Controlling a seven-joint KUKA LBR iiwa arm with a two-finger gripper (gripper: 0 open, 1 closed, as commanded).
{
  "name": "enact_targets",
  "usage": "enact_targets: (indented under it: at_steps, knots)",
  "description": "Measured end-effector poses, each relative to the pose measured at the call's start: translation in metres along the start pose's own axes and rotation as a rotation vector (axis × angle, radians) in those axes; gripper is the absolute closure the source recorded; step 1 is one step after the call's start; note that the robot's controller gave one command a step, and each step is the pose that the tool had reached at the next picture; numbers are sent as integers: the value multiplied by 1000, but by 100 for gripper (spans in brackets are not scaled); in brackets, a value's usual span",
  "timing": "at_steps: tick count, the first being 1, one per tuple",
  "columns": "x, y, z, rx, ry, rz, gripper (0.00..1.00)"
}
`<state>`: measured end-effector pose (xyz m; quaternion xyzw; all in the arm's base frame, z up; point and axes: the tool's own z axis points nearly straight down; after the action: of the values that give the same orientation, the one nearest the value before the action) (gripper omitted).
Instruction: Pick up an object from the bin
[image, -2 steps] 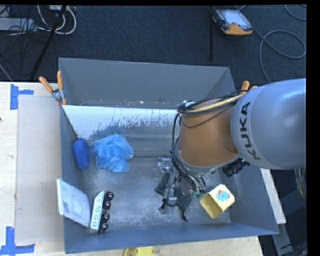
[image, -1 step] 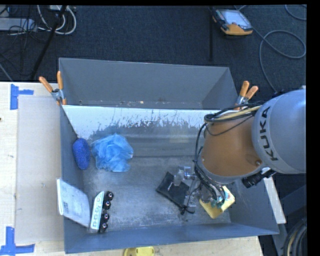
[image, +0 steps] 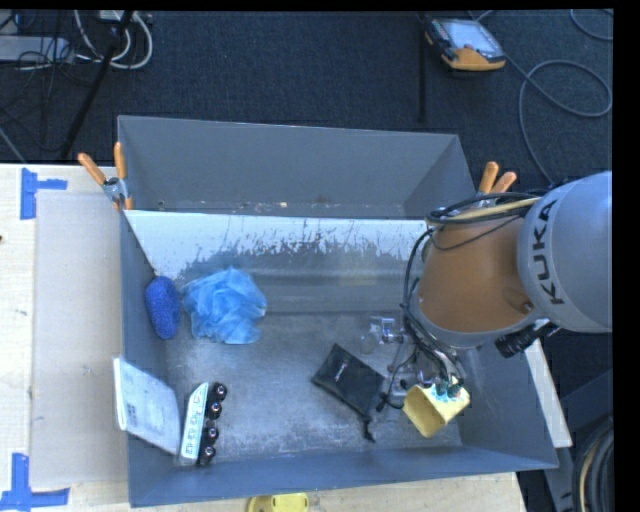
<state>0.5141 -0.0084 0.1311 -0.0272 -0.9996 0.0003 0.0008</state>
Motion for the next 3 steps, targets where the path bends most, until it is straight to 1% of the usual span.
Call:
enact_targets:
  at_steps: [1,2,3]
  knots:
    - [8,8,2,-1,1,91,0]
    - [11,17,51,-2,-2,174,0]
    - [30,31,62,-1,4,331,100]
